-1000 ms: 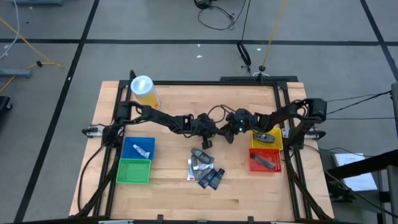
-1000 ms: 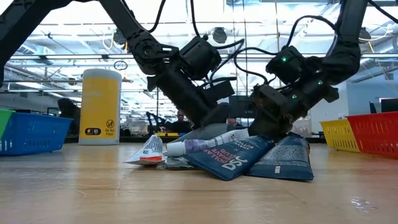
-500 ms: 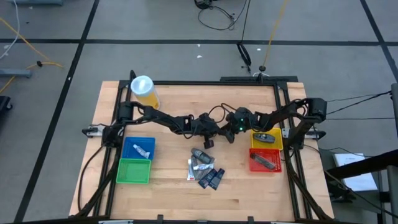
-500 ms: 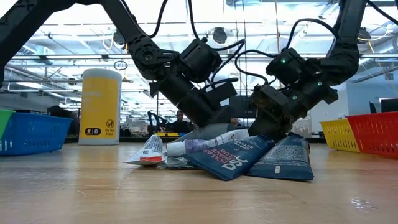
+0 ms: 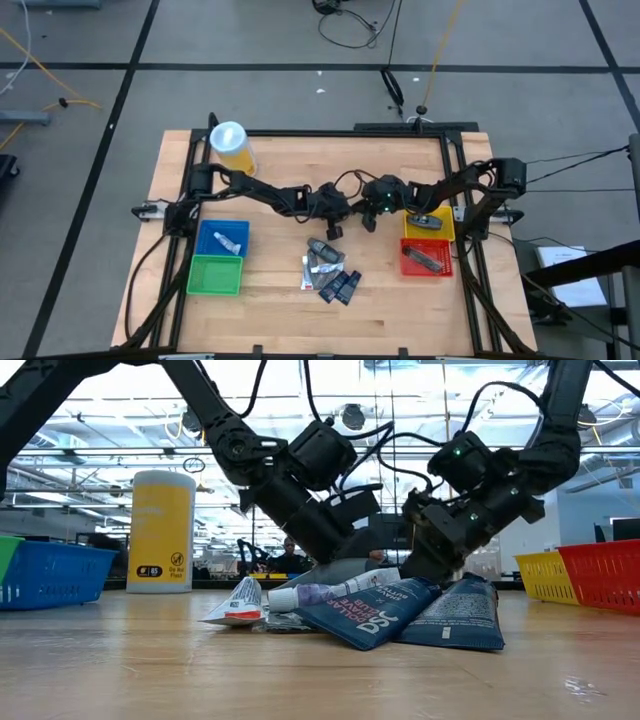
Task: Pick & Place Travel size toiletries
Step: Put the black comb into the red basket
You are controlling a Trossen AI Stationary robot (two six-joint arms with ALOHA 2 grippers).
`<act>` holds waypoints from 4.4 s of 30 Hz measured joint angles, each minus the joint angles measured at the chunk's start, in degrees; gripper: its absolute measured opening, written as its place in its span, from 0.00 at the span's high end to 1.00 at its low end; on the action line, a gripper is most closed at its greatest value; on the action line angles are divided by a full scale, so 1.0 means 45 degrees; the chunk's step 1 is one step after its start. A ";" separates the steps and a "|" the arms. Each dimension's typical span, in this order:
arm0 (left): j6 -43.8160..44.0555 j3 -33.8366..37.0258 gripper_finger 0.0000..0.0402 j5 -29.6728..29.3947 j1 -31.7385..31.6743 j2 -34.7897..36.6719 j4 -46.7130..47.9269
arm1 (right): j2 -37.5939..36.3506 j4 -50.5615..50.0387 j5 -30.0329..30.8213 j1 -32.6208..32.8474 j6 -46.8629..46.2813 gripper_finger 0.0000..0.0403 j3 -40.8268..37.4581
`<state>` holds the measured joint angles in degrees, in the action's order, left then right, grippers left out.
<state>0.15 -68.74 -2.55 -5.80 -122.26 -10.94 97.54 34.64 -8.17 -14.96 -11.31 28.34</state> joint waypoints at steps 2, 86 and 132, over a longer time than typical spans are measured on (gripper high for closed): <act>-0.0106 0.0029 0.94 -0.0030 0.0112 0.0444 0.0522 | 0.0000 0.0105 -0.0113 0.0054 0.0108 0.98 0.0010; -0.1588 -0.0001 0.97 -0.3452 0.0638 0.6298 1.1169 | -0.3170 0.2103 0.5134 0.1080 0.2315 0.56 -0.1035; -0.0286 -0.0003 0.96 0.1794 0.1481 0.3707 0.3514 | -0.3978 0.0353 0.4524 0.5669 0.1073 0.66 -0.0413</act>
<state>-1.14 -68.75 5.52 0.86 -105.58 4.88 79.64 36.23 12.19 10.55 -6.48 26.48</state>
